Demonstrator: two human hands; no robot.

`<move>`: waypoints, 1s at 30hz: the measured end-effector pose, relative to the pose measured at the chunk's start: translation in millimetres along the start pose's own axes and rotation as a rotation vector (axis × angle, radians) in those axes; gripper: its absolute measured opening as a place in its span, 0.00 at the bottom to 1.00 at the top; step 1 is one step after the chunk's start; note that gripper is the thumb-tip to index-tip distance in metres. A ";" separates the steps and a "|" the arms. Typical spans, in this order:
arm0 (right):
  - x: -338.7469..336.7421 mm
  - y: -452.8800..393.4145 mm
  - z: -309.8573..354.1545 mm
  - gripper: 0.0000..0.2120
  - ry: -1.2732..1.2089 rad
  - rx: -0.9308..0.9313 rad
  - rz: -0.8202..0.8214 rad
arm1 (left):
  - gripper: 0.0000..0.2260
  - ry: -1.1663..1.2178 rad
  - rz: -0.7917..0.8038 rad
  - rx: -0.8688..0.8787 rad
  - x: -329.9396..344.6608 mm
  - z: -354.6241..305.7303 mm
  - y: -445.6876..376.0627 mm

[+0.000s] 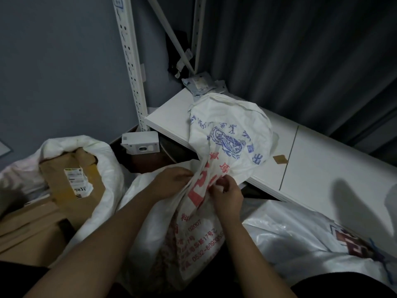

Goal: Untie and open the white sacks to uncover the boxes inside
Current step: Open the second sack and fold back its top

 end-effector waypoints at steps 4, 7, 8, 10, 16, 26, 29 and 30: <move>-8.2 7.1 16.7 0.09 -0.025 -0.036 -0.032 | 0.22 0.062 0.041 -0.087 3.2 -3.2 16.4; -12.7 18.9 30.3 0.06 -0.073 -0.047 -0.041 | 0.17 -0.050 -0.073 -0.048 -2.8 -11.0 23.8; -18.9 22.7 35.9 0.05 -0.050 -0.083 -0.067 | 0.15 -0.030 -0.134 -0.060 -10.5 -13.1 27.0; -47.9 23.7 46.4 0.05 -0.021 -0.137 -0.197 | 0.14 0.033 -0.239 -0.106 -36.9 -17.0 37.8; -166.9 19.4 50.2 0.05 0.010 -0.076 -0.500 | 0.14 0.162 -0.744 -0.412 -153.9 44.6 114.2; -121.5 55.1 113.3 0.18 -0.036 -0.265 -0.142 | 0.16 -0.406 -0.468 -0.584 -145.4 39.9 135.1; -112.0 62.5 128.6 0.26 0.044 -0.325 -0.041 | 0.17 -0.413 -0.499 -0.323 -146.5 -13.1 127.0; -109.5 64.7 129.9 0.27 0.091 -0.328 -0.016 | 0.20 -0.373 -0.476 -0.191 -143.1 -34.9 122.2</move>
Point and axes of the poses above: each hand's wrist, its own y-axis away from the middle knuckle, its own x-axis out of the palm, z = x × y, the point moved 8 cm from there along -y, towards the middle knuckle, and after that the axes turned 7 degrees about -y, right-handed, at the moved point
